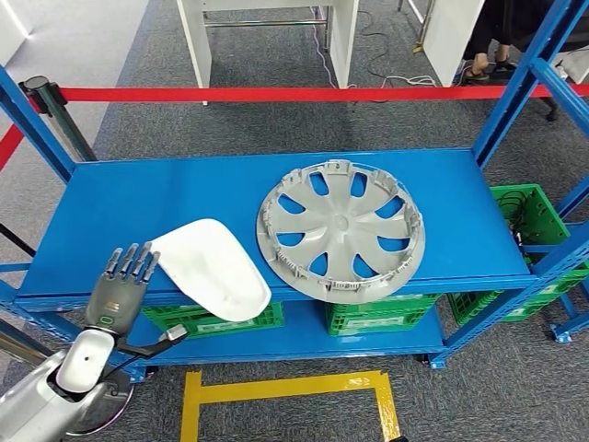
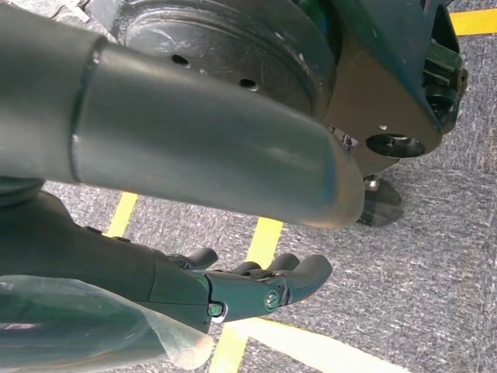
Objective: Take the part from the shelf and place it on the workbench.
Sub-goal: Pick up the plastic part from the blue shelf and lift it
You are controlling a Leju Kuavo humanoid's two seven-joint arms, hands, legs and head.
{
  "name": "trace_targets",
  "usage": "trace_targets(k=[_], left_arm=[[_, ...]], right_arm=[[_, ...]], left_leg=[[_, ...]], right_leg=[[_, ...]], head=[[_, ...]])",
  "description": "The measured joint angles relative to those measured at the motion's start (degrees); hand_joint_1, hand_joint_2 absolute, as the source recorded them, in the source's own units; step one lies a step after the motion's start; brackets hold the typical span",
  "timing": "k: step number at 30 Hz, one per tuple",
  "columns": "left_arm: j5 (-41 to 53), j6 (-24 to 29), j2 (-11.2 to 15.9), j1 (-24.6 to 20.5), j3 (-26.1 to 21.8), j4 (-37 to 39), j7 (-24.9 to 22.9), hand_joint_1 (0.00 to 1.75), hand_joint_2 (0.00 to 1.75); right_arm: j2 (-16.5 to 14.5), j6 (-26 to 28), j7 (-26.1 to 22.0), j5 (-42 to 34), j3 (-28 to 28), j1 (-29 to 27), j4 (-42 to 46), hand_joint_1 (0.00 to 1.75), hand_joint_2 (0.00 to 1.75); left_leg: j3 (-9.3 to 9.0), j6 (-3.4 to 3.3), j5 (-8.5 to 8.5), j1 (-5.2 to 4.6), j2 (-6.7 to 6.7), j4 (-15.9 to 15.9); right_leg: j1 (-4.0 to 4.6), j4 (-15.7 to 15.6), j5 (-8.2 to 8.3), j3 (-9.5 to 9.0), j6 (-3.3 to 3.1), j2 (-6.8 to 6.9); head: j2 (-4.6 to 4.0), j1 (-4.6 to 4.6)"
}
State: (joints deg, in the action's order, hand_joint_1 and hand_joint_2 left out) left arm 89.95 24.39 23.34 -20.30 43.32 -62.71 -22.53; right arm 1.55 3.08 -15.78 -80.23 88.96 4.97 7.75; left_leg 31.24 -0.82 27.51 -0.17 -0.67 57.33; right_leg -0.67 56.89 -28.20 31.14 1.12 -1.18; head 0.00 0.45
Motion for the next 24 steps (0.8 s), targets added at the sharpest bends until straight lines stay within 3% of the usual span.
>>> trace_targets(k=[24], left_arm=[[0.0,3.2,0.0,-0.9,2.9,-2.8,0.1,0.0,1.75]], right_arm=[[0.0,0.0,0.0,0.5,0.0,0.0,0.0,0.0,0.0]], left_leg=[[0.0,0.0,0.0,0.0,0.0,0.0]], right_leg=[[0.0,0.0,0.0,0.0,0.0,0.01]], head=[[0.0,-0.01]])
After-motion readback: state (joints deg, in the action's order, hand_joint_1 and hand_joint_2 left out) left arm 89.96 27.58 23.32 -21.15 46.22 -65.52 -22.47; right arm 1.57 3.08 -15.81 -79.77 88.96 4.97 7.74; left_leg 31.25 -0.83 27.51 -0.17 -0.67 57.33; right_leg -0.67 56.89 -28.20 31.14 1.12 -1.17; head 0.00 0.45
